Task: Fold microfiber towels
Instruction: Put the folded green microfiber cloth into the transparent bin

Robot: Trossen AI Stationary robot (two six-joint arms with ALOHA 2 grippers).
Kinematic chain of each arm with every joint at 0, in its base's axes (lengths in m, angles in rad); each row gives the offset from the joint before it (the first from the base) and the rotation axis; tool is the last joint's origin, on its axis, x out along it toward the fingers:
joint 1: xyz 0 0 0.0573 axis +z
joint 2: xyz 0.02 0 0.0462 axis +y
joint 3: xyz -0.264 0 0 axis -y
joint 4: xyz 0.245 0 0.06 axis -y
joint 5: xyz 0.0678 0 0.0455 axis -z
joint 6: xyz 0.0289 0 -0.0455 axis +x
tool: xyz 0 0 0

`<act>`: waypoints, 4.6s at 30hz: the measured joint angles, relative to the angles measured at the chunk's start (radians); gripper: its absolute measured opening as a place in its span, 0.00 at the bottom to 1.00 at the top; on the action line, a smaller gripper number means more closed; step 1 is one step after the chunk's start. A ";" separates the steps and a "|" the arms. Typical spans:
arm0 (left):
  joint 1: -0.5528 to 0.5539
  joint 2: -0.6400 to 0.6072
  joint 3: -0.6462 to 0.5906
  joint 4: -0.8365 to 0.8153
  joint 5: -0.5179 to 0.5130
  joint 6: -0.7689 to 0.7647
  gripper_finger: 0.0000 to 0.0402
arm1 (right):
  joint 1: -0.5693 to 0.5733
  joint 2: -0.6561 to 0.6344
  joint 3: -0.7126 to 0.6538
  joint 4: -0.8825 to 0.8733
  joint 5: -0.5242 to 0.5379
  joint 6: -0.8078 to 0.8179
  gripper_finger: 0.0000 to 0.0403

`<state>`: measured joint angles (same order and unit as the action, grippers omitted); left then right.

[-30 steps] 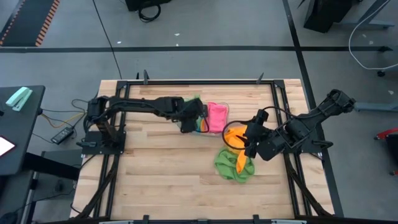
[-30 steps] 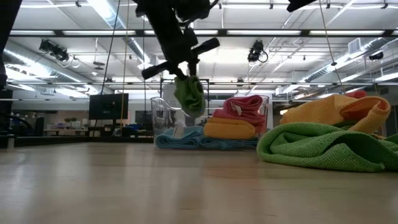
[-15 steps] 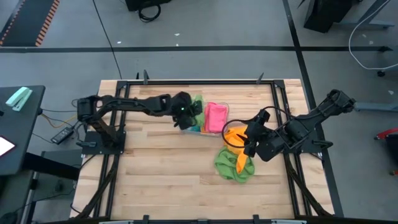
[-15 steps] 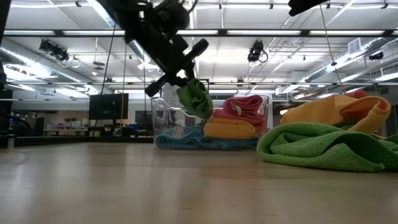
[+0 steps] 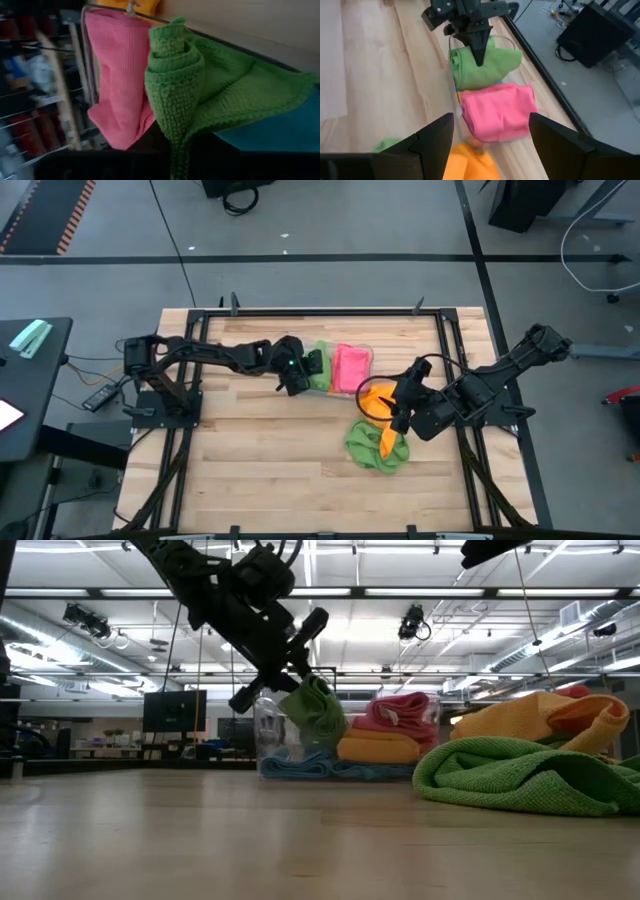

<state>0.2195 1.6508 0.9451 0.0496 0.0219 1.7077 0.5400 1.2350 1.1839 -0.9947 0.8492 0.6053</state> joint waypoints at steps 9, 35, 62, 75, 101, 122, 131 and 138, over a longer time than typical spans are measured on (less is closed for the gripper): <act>0.032 0.034 -0.067 0.126 0.009 0.026 0.06 | 0.000 0.000 0.000 0.009 0.003 -0.077 0.67; 0.039 0.037 -0.064 0.122 0.047 -0.071 0.22 | 0.000 0.000 0.000 0.026 0.003 -0.060 0.67; 0.060 -0.028 0.023 -0.043 0.134 -0.036 0.05 | 0.000 0.000 0.000 0.025 0.003 -0.049 0.67; 0.082 0.086 0.457 -0.653 0.139 -0.067 0.05 | 0.000 0.000 0.000 0.053 0.014 -0.049 0.67; 0.104 0.605 1.134 -1.389 -0.108 0.053 0.05 | -0.001 0.000 -0.065 0.121 0.088 -0.029 0.67; 0.071 0.638 1.299 -1.616 -0.262 0.020 0.05 | -0.010 0.000 -0.066 0.203 0.154 0.027 0.67; 0.088 0.728 1.291 -1.621 -0.352 0.032 0.05 | -0.027 0.000 -0.066 0.220 0.173 0.041 0.67; 0.078 0.739 1.292 -1.621 -0.360 0.032 0.05 | -0.057 0.000 -0.066 0.220 0.173 0.043 0.67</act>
<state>0.2977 2.3901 2.2368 -1.5713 -0.3378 1.7399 0.4834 1.2354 1.1183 -0.7746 1.0218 0.6479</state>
